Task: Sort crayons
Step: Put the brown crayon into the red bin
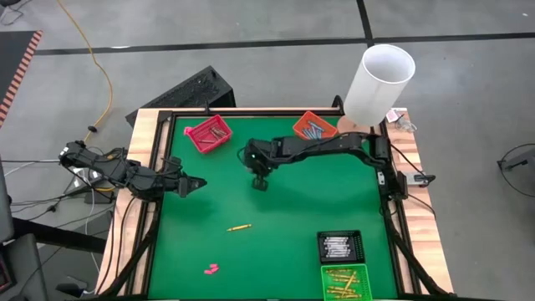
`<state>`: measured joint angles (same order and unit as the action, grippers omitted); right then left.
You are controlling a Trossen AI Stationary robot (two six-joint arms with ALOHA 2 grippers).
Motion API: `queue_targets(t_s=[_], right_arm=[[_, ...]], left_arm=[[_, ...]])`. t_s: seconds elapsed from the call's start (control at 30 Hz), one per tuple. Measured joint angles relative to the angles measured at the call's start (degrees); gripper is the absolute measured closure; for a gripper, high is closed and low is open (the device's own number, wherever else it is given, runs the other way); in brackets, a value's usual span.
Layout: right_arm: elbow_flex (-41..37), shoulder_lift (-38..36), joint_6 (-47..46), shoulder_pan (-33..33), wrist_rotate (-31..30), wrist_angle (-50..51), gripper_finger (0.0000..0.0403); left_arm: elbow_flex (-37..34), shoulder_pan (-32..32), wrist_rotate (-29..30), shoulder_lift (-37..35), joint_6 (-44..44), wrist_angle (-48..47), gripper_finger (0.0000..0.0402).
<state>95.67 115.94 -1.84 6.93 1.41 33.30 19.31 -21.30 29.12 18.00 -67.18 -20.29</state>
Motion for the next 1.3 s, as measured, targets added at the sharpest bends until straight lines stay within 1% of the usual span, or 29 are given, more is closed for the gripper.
queue_targets(t_s=[0.1, 0.33, 0.4, 0.53, 0.6, 0.67, 0.73, 1.0, 1.13, 1.3], right_arm=[[2.1, -0.1, -1.5, 0.8, 0.0, -5.5, 0.0402], [2.9, -0.1, -7.5, 3.5, -1.7, -24.1, 0.0403], [3.0, 0.6, -9.3, 4.3, -1.8, -29.6, 0.0403], [3.6, 2.8, -10.8, 5.7, -1.9, -36.9, 0.0403], [4.7, 4.4, -10.8, 6.1, -1.7, -37.3, 0.0403], [6.8, 6.9, -10.5, 6.4, -1.7, -39.8, 0.0403], [9.0, 9.1, -10.4, 6.5, -1.7, -39.6, 0.0403], [21.8, 20.2, -10.1, 7.8, -1.6, -39.7, 0.0403], [27.9, 24.1, -10.1, 9.0, -1.5, -39.6, 0.0403], [32.5, 27.6, -10.4, 10.4, -1.3, -39.2, 0.0403]], left_arm=[[0.0, 0.0, 0.0, 0.0, 0.0, 0.0, 0.0252], [0.0, 0.0, 0.0, 0.0, 0.0, -0.6, 0.0252], [0.0, 0.0, 0.0, 0.0, 0.0, -1.2, 0.0252], [0.0, 0.0, 0.1, 0.0, 0.0, -1.4, 0.0252], [0.0, 0.0, 0.1, 0.0, 0.0, -1.5, 0.0252], [0.0, 0.0, 0.1, 0.0, 0.0, -1.6, 0.0252], [0.0, 0.0, 0.1, 0.0, 0.0, -1.8, 0.0252], [0.0, 0.0, 0.2, 0.0, -0.1, -1.9, 0.0252], [0.0, 0.0, 0.2, 0.0, -0.1, -1.9, 0.0252], [0.0, 0.0, 1.5, 0.0, -0.2, -2.1, 0.0252]])
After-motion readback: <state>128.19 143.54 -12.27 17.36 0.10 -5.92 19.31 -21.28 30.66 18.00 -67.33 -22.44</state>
